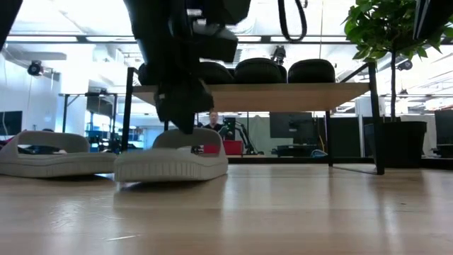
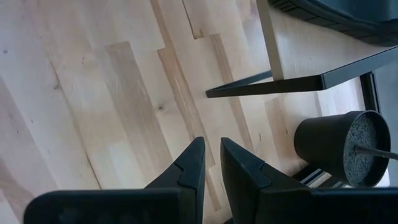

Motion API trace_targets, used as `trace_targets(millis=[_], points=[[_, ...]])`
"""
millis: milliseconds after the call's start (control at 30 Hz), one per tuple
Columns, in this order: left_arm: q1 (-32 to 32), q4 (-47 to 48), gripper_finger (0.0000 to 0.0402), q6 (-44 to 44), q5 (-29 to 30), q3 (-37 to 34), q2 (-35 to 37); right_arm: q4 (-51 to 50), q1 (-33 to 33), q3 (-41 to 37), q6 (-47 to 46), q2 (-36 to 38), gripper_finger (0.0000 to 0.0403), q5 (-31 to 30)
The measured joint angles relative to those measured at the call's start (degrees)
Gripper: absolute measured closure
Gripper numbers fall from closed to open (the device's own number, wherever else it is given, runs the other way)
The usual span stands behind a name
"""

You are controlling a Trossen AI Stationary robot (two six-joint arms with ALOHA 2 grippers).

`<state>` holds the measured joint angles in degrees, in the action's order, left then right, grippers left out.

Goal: Pick and place slides into the shelf
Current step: Move the gray slipper to the center of the table

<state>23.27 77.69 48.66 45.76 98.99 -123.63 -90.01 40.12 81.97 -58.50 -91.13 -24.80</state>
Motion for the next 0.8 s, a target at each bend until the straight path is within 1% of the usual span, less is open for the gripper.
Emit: trace_targets(millis=[133, 233, 300, 367, 433, 500, 633, 700, 767, 800], points=[[1.76, 1.60, 0.0149, 0.06, -1.15, 1.64, 1.51, 0.02, 0.00, -0.01, 0.00, 0.00, 0.0360, -0.09], [2.83, 5.07, 0.0146, 0.87, -7.03, 2.36, 3.32, 0.01, 0.00, -0.01, 0.04, 0.00, 0.0360, -0.15], [3.95, 9.59, 0.0149, 5.59, -10.90, 2.32, 4.94, -0.01, 0.00, -0.01, 0.03, -0.02, 0.0360, -0.14], [5.63, 12.85, 0.0155, 12.61, -12.94, 1.51, 7.41, 0.00, 0.00, -0.01, 0.02, -0.02, 0.0360, -0.25], [6.68, 11.98, 0.0163, 16.99, -15.13, -0.75, 10.96, 0.02, 0.00, -0.01, 0.02, -0.02, 0.0360, -0.50], [6.31, 12.57, 0.0172, 21.47, -19.42, -2.85, 13.26, 0.04, 0.00, -0.02, 0.00, -0.02, 0.0360, -0.75], [5.34, 12.39, 0.0189, 23.05, -27.95, -9.94, 17.29, 0.02, 0.00, -0.25, 0.00, -0.02, 0.0360, -0.76], [5.95, 12.18, 0.0197, 23.78, -33.81, -14.02, 20.11, 0.01, 0.00, -0.28, -0.12, -0.02, 0.0360, -0.74], [6.97, 12.50, 0.0203, 26.93, -37.54, -18.15, 22.71, 0.03, 0.00, -0.35, -0.89, -0.02, 0.0360, -0.74], [7.52, 12.33, 0.0206, 28.21, -37.97, -20.41, 23.91, 0.01, 0.00, -0.36, -1.14, -0.02, 0.0360, -0.74]])
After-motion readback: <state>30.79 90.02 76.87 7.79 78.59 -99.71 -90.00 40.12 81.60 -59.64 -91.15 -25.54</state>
